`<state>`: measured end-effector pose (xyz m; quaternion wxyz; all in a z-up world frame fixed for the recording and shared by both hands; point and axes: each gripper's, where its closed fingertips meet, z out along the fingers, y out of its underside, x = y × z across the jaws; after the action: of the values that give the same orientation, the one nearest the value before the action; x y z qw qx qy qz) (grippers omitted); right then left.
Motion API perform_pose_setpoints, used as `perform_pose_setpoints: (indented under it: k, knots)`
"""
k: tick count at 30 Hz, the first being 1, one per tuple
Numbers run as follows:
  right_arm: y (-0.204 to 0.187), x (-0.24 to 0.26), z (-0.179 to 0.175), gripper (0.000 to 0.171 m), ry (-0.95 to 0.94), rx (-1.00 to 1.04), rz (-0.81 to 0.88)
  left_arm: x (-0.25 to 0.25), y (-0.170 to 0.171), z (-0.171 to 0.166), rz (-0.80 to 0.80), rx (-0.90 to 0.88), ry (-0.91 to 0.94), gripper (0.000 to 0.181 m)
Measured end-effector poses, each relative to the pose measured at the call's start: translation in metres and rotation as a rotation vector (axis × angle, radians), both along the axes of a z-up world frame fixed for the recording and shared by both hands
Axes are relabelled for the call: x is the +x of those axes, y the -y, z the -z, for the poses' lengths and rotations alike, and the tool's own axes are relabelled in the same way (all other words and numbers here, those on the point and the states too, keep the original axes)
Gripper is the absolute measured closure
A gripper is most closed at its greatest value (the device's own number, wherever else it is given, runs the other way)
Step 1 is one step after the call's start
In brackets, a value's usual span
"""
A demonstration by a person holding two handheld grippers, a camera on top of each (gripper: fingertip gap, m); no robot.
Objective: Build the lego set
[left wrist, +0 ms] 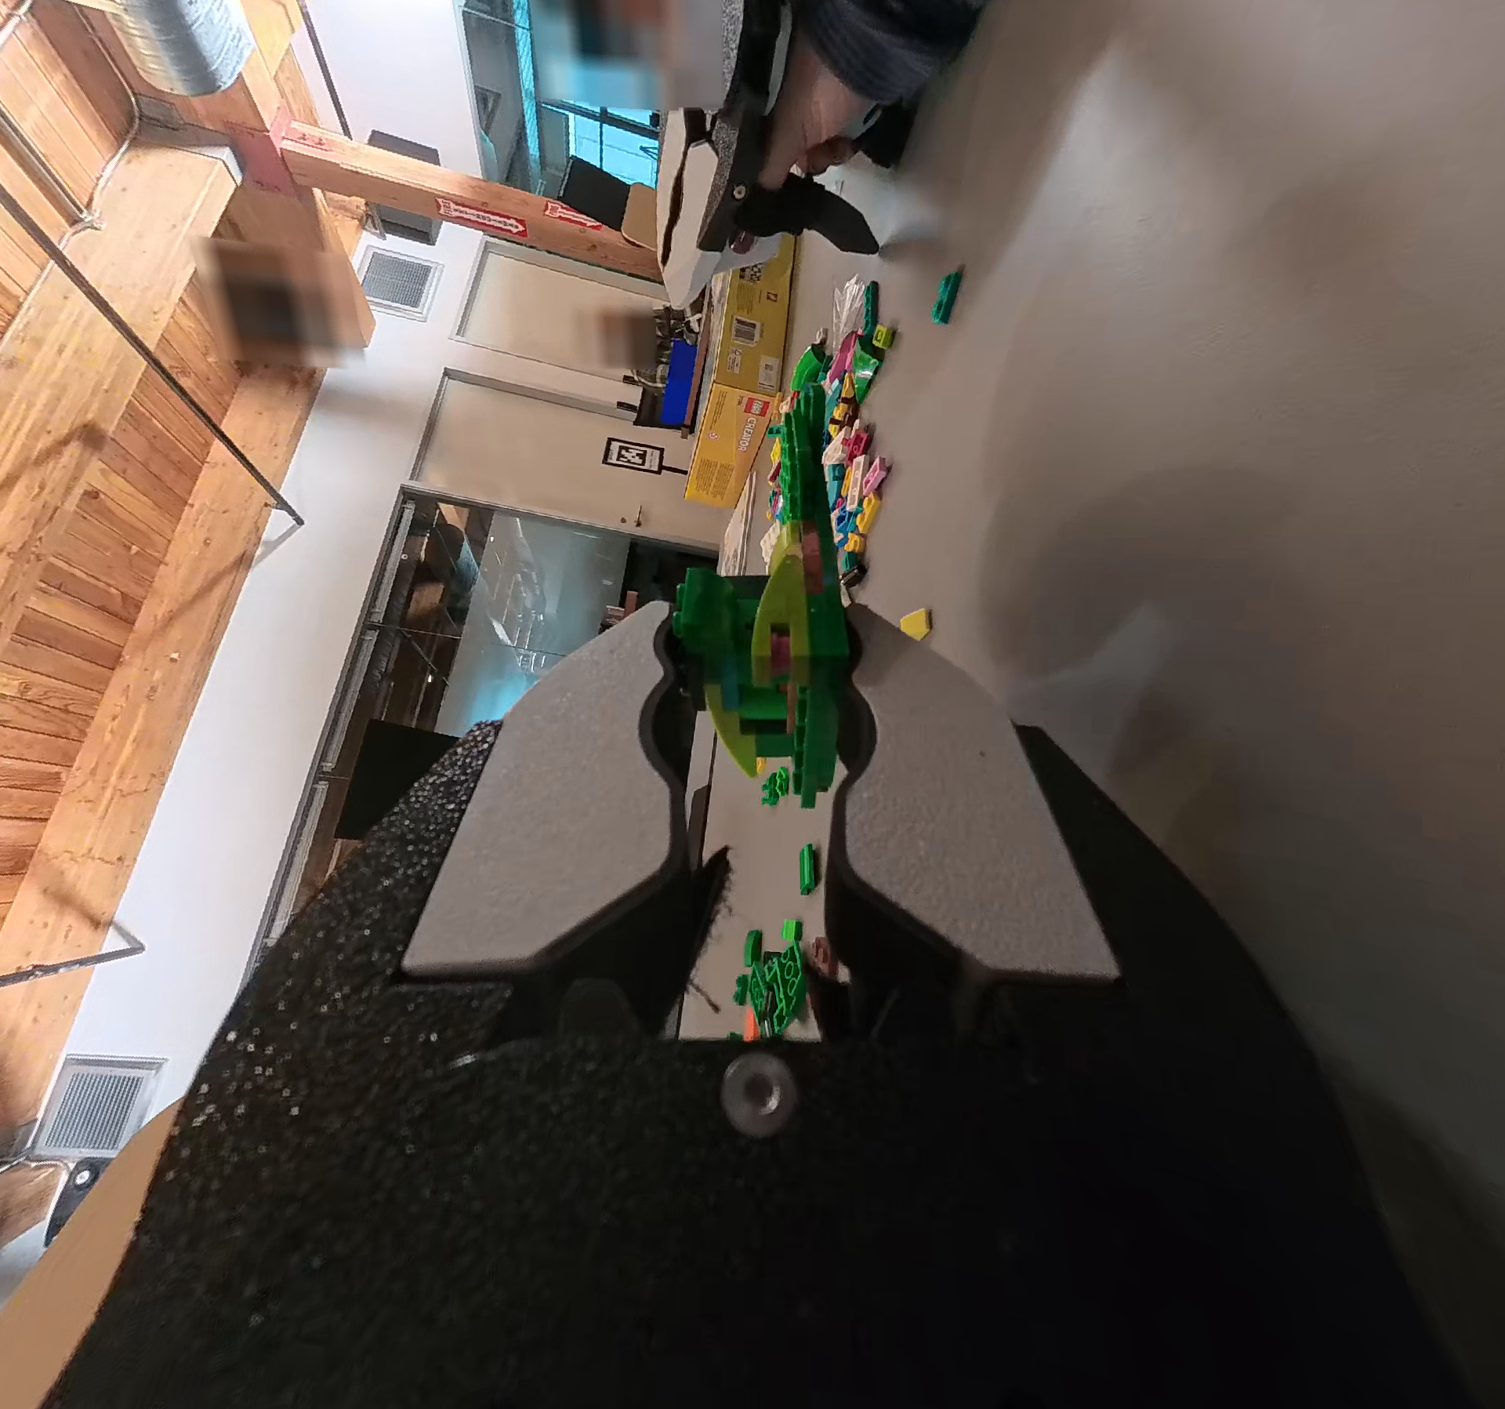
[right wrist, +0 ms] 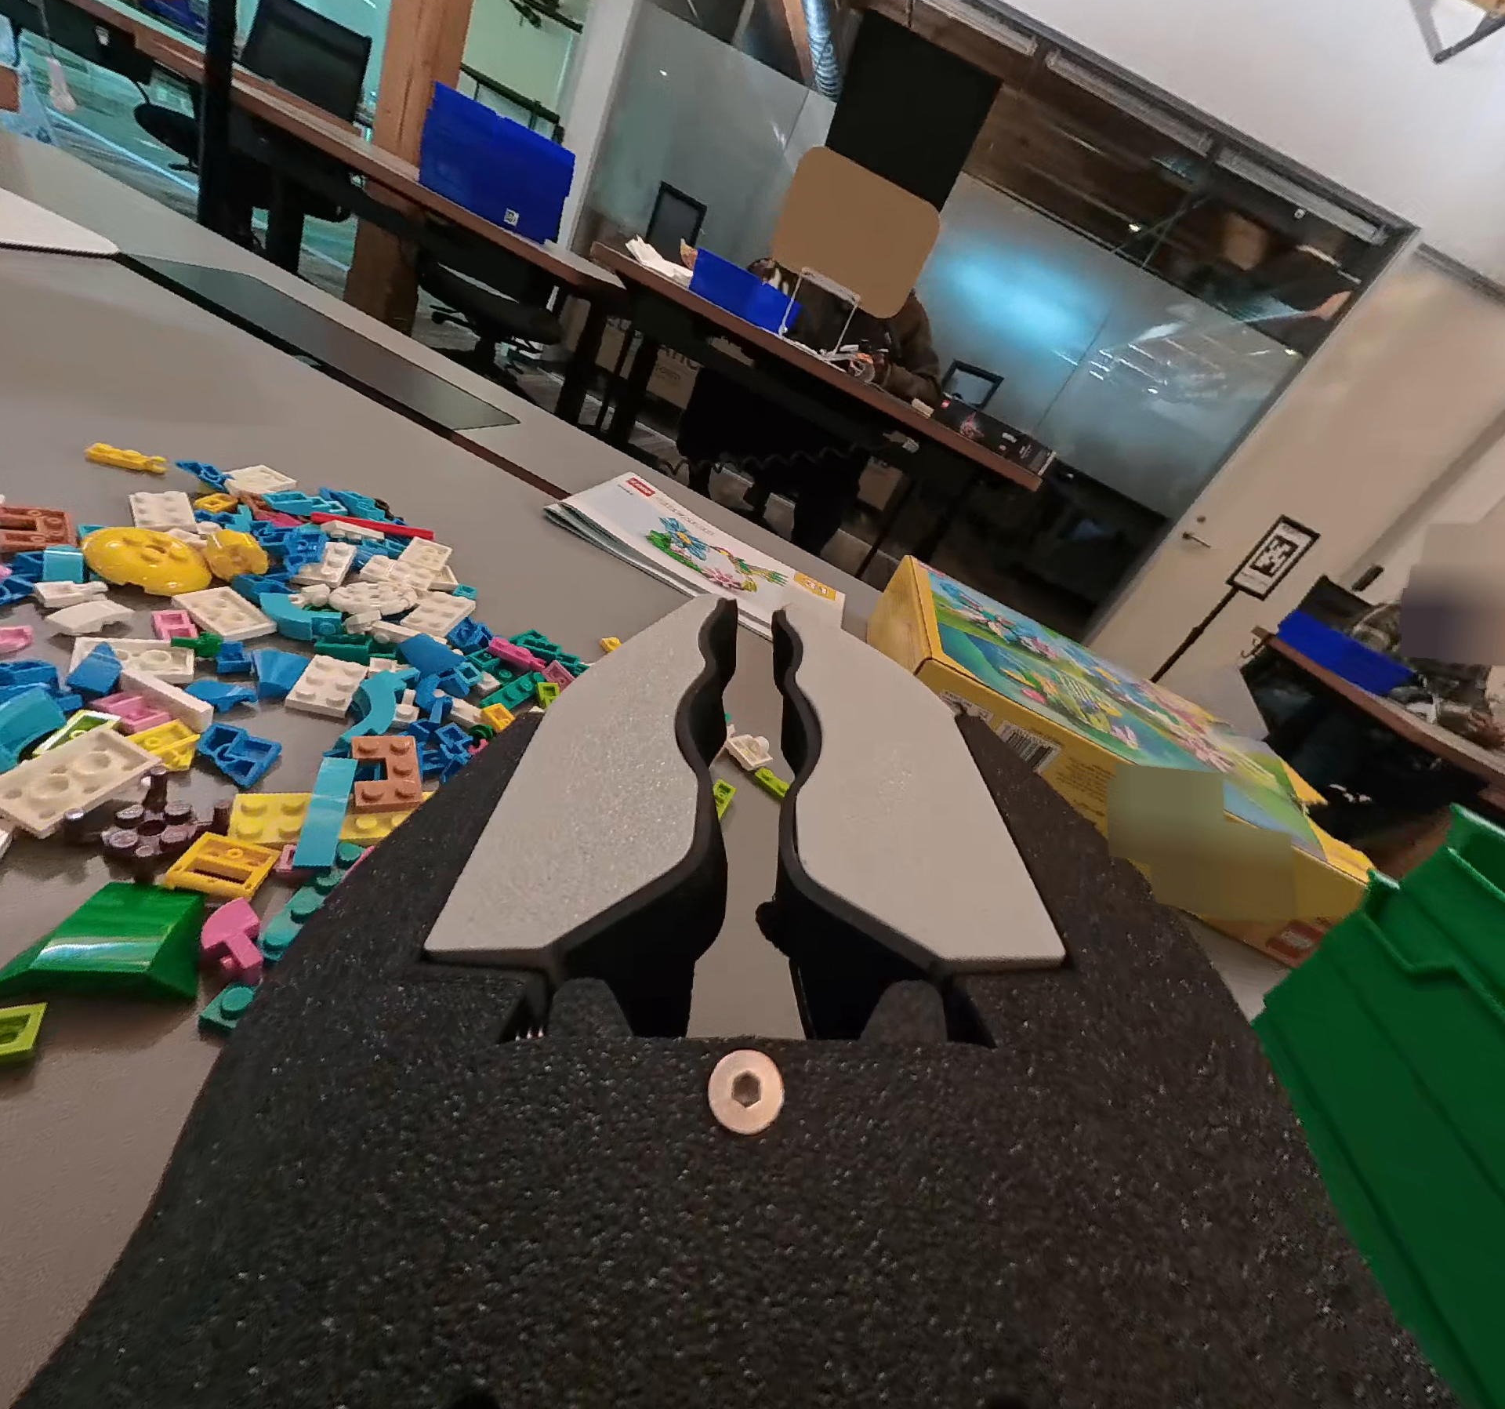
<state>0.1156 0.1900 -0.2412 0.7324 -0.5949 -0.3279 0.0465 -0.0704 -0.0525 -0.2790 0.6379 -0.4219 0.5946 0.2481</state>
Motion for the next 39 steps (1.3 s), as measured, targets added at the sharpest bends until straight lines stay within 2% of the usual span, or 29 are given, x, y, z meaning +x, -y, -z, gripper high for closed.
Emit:
perform_pose_setpoints:
  k: [7,12,14,15,16,18,20,24,27,30,32,34,36,38,39]
  knots:
    - [-0.003,0.012,-0.006,0.163,-0.113,-0.025,0.009,-0.001,0.000,0.001,-0.003,0.000,-0.005,0.147]
    - [-0.002,0.008,-0.004,0.163,-0.079,-0.021,-0.001,0.000,0.000,0.001,-0.003,0.002,-0.012,0.147]
    - [0.009,-0.003,-0.007,0.161,-0.061,-0.008,-0.091,0.000,0.000,0.001,-0.003,0.000,-0.010,0.147]
    - [0.023,-0.018,-0.008,0.160,-0.032,-0.022,-0.225,0.000,-0.001,0.002,-0.004,-0.001,-0.009,0.147]
    - [0.041,-0.034,-0.004,0.160,0.005,-0.091,-0.383,0.000,-0.001,0.002,-0.004,-0.002,-0.009,0.147]
    - [0.074,-0.054,0.011,0.149,0.052,-0.376,-0.596,-0.001,-0.002,0.002,-0.008,-0.002,-0.008,0.147]
    - [0.111,-0.065,0.031,0.144,0.161,-0.647,-0.746,-0.002,-0.003,0.003,-0.012,-0.011,-0.013,0.147]
    - [0.158,-0.057,0.073,0.146,0.515,-0.873,-0.750,-0.002,-0.003,0.002,-0.012,-0.011,-0.008,0.147]
    - [0.176,-0.053,0.087,0.146,0.631,-0.945,-0.712,-0.002,-0.003,0.001,-0.015,-0.016,0.000,0.147]
    - [0.181,-0.057,0.091,0.144,0.672,-0.934,-0.675,-0.002,-0.005,0.005,-0.041,-0.022,-0.040,0.147]
    - [0.198,-0.081,0.078,0.140,0.612,-0.857,-0.772,0.001,-0.005,0.010,-0.039,-0.041,-0.067,0.147]
    - [0.221,-0.107,0.064,0.129,0.629,-0.649,-0.874,0.005,-0.003,0.012,-0.036,-0.051,-0.078,0.147]
    - [0.236,-0.125,0.061,0.124,0.716,-0.445,-0.880,0.007,-0.004,0.012,-0.045,-0.073,-0.061,0.147]
    - [0.240,-0.136,0.062,0.126,0.807,-0.264,-0.836,0.007,-0.005,0.012,-0.051,-0.106,-0.036,0.147]
    - [0.236,-0.140,0.061,0.132,0.852,-0.159,-0.788,0.006,-0.005,0.012,-0.051,-0.114,-0.023,0.147]
